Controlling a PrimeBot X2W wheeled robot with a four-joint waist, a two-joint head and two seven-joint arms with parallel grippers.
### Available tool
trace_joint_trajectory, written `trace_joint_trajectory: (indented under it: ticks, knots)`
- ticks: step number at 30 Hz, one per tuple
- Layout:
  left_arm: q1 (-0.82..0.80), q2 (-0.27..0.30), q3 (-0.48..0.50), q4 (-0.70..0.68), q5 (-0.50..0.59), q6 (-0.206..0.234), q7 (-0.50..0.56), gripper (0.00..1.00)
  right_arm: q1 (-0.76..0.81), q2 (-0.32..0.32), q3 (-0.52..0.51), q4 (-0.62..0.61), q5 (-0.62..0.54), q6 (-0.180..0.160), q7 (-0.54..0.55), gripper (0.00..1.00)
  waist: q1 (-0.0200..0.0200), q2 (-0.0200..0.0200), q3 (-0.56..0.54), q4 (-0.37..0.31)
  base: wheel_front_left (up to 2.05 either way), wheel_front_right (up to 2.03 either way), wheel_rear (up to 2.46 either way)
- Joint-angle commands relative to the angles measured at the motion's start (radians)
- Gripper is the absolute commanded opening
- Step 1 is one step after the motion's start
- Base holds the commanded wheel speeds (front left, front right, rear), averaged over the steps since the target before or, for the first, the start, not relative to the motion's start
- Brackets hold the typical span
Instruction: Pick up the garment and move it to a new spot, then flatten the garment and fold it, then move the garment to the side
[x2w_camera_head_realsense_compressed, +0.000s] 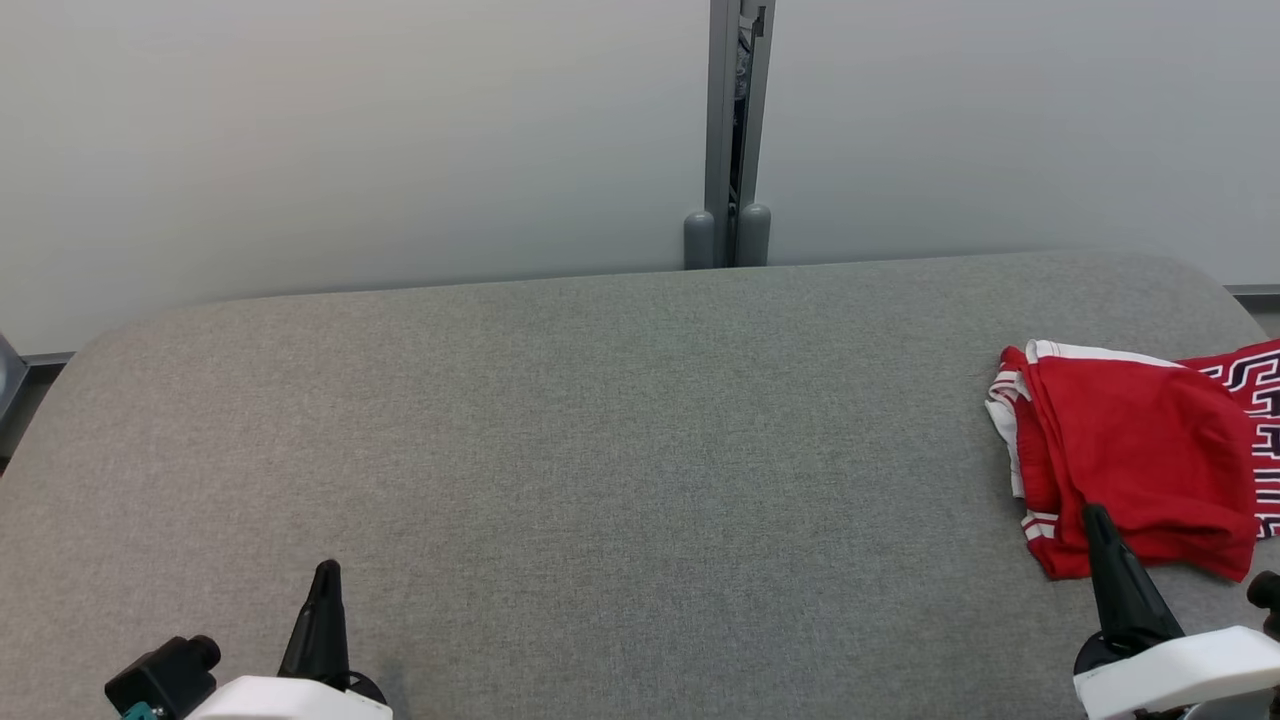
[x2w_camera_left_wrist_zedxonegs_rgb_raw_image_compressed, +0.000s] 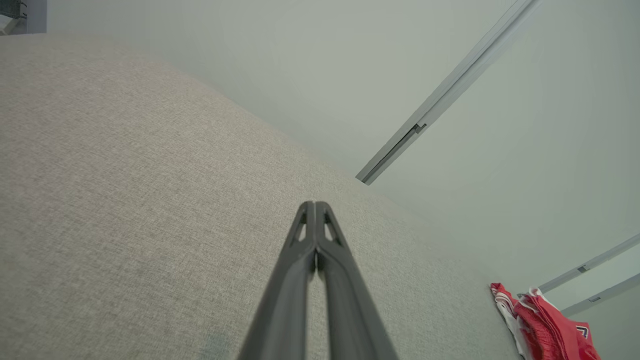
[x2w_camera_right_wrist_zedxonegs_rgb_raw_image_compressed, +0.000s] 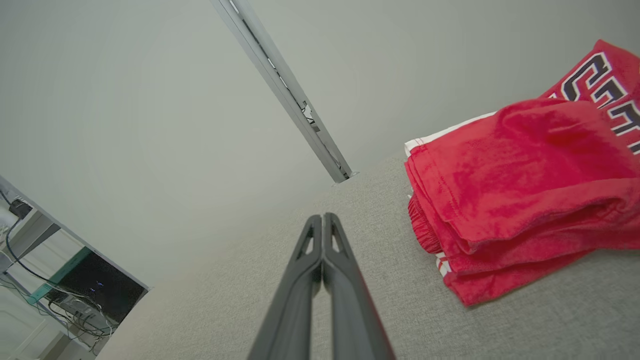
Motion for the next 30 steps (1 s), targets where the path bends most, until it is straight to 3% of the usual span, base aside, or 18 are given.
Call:
trace_joint_trajectory:
  ticks: [1,30]
  knots:
    - [-0.040,0.004,0.013,-0.013,-0.032,-0.008,0.007,0.00,-0.029,-0.003,-0.012,-0.008,0.033,0.000,0.008,0.00,0.0000,-0.0001,0.001,0.000,0.00,0.00,0.00]
    - [-0.091,-0.011,0.090,-0.005,-0.350,-0.072,0.105,0.00,-0.075,0.036,-0.063,0.034,0.367,0.000,0.085,0.00,0.0000,-0.0001,0.016,0.005,0.00,0.00,0.00]
